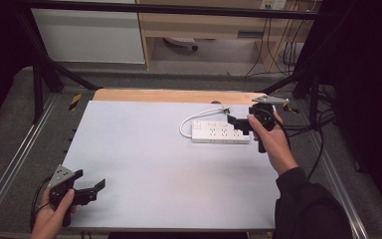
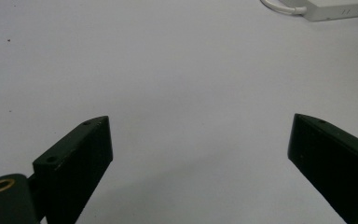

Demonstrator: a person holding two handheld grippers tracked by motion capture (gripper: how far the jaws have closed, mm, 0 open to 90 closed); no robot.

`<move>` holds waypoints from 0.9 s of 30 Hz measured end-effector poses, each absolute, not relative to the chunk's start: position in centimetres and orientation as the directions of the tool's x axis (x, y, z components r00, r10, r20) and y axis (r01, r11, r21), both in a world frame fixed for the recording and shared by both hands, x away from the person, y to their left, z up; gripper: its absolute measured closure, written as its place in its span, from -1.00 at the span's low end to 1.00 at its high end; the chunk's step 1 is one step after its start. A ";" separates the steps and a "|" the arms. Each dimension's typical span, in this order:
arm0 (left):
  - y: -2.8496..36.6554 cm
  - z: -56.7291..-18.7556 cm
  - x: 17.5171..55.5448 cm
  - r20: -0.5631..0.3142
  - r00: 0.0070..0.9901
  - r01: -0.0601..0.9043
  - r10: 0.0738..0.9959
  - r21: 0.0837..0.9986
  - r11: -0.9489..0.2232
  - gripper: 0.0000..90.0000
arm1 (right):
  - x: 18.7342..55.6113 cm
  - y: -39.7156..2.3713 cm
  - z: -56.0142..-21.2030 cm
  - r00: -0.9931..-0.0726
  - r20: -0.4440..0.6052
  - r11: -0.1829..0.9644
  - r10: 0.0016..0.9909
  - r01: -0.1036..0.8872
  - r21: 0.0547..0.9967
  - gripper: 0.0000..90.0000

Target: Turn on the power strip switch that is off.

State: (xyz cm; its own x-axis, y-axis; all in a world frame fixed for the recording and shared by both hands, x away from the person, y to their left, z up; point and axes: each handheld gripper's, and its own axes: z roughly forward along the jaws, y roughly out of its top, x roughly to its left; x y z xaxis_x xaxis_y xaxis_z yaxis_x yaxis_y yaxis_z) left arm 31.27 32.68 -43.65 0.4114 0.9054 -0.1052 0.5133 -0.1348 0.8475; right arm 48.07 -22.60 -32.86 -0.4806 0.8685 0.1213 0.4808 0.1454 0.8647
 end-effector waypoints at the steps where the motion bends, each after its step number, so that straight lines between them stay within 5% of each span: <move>1: 32.7 -43.7 31.3 -0.103 0.412 0.514 0.905 0.846 -0.138 -0.86 | 47.9 -22.7 -32.8 -0.482 0.124 0.146 0.867 0.483 0.863 -0.93; 27: 32.7 -43.7 31.3 -0.104 0.403 0.517 0.909 0.846 -0.132 -0.86 | 42.0 -23.6 -34.0 -0.529 0.092 0.146 0.844 0.391 0.909 -0.92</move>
